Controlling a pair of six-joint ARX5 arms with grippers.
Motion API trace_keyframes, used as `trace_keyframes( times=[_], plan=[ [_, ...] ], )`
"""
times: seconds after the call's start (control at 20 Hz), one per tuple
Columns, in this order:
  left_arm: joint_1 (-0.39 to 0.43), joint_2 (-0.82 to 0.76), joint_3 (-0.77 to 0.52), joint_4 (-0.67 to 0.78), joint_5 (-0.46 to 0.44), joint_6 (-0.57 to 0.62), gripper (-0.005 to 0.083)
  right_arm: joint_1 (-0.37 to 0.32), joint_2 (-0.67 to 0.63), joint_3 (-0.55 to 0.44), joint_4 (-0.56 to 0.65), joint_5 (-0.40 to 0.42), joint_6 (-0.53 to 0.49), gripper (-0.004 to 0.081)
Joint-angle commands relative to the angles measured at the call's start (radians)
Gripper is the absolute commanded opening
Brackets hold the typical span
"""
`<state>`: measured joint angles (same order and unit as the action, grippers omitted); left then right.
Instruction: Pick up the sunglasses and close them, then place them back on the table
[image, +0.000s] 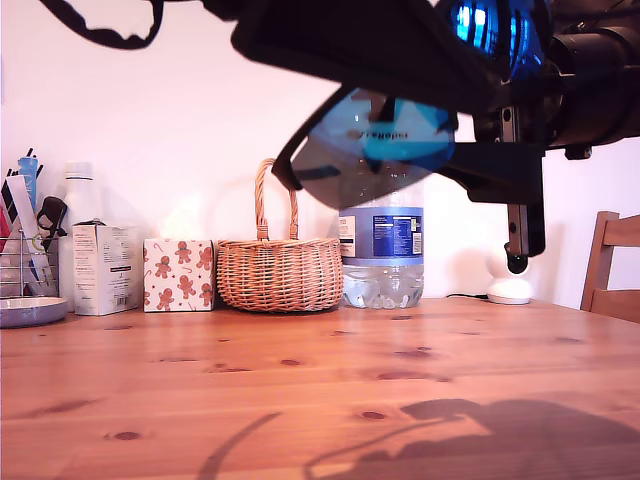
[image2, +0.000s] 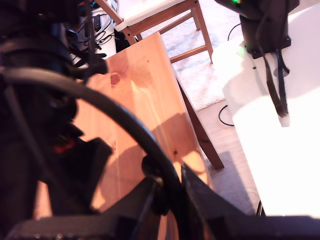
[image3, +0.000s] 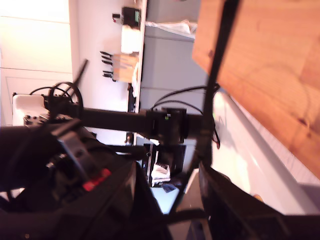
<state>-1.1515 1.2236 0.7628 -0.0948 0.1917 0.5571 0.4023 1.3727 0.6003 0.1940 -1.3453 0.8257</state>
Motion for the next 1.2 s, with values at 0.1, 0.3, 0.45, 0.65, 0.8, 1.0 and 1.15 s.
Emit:
trace_keyframes(
  times=[0.1, 0.3, 0.45, 0.65, 0.8, 1.0, 1.15],
  plan=[
    [0.036, -0.006, -0.011, 0.014, -0.011, 0.001, -0.0019, 0.042, 0.008, 0.004, -0.057, -0.024, -0.07, 0.0357],
    [0.037, -0.006, -0.011, 0.013, -0.017, 0.001, -0.0019, 0.04, 0.008, 0.004, -0.048, -0.018, -0.098, 0.0357],
    [0.036, -0.007, -0.011, 0.012, -0.017, 0.0, -0.0019, 0.021, 0.008, 0.004, 0.008, 0.064, -0.1, 0.0357],
    [0.036, -0.02, -0.011, 0.014, -0.013, -0.007, -0.0019, -0.037, 0.008, 0.004, 0.073, 0.121, -0.101, 0.0357],
    [0.036, -0.037, -0.011, 0.014, -0.008, -0.008, -0.0019, -0.09, 0.008, 0.004, 0.106, 0.127, -0.102, 0.0358],
    [0.036, -0.048, -0.011, 0.018, 0.102, -0.046, -0.0019, -0.138, 0.008, 0.004, 0.116, 0.147, -0.121, 0.0358],
    [0.044, -0.047, -0.011, 0.055, 0.197, -0.099, -0.0019, -0.143, 0.008, 0.004, 0.13, 0.163, -0.138, 0.0358]
  ],
)
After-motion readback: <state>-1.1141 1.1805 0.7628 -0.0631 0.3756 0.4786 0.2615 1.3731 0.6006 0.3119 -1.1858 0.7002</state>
